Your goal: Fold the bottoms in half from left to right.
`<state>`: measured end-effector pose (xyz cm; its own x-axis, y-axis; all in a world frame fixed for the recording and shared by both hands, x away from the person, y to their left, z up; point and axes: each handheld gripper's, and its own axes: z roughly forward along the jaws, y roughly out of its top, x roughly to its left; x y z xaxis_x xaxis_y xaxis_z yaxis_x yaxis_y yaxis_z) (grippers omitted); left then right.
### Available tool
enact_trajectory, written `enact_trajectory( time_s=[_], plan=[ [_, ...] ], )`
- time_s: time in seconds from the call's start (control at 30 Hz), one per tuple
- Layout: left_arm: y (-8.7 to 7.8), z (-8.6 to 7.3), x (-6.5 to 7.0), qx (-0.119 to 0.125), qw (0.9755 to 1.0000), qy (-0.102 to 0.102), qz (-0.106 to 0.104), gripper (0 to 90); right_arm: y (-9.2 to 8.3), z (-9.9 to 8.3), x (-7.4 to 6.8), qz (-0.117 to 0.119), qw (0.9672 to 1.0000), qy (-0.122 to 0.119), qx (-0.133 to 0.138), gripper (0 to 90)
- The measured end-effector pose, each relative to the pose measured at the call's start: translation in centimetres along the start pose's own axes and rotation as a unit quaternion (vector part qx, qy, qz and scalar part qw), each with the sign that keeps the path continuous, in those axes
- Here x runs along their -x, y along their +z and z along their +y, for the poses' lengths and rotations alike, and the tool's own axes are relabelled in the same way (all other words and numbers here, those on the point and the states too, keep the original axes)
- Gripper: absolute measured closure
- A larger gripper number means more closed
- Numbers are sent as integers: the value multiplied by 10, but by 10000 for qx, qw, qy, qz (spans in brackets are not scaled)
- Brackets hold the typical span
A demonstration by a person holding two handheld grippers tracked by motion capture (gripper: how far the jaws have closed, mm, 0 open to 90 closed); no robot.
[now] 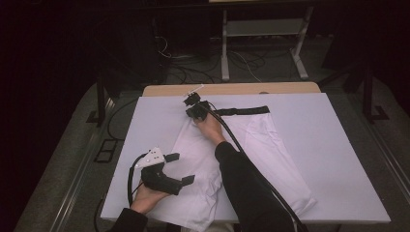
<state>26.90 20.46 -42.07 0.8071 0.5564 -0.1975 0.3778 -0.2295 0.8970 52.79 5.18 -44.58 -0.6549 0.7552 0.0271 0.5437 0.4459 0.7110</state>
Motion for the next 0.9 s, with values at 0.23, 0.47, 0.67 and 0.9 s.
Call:
enact_trajectory(
  time_s=[0.23,0.47,0.67,0.9],
  plan=[
    [-12,1,-7,-306,9984,-360,325,0,-6,-2,-5,-88,9999,125,68,848],
    [-26,-4,-15,-457,9957,-621,519,0,-13,-8,-3,-8,9995,243,220,849],
    [-36,-9,-21,-580,9929,-801,663,0,-17,-10,-3,-14,9993,210,315,849],
    [-47,-16,-25,-691,9892,-967,857,0,-22,-12,-4,-82,9989,210,402,850]
  ],
)
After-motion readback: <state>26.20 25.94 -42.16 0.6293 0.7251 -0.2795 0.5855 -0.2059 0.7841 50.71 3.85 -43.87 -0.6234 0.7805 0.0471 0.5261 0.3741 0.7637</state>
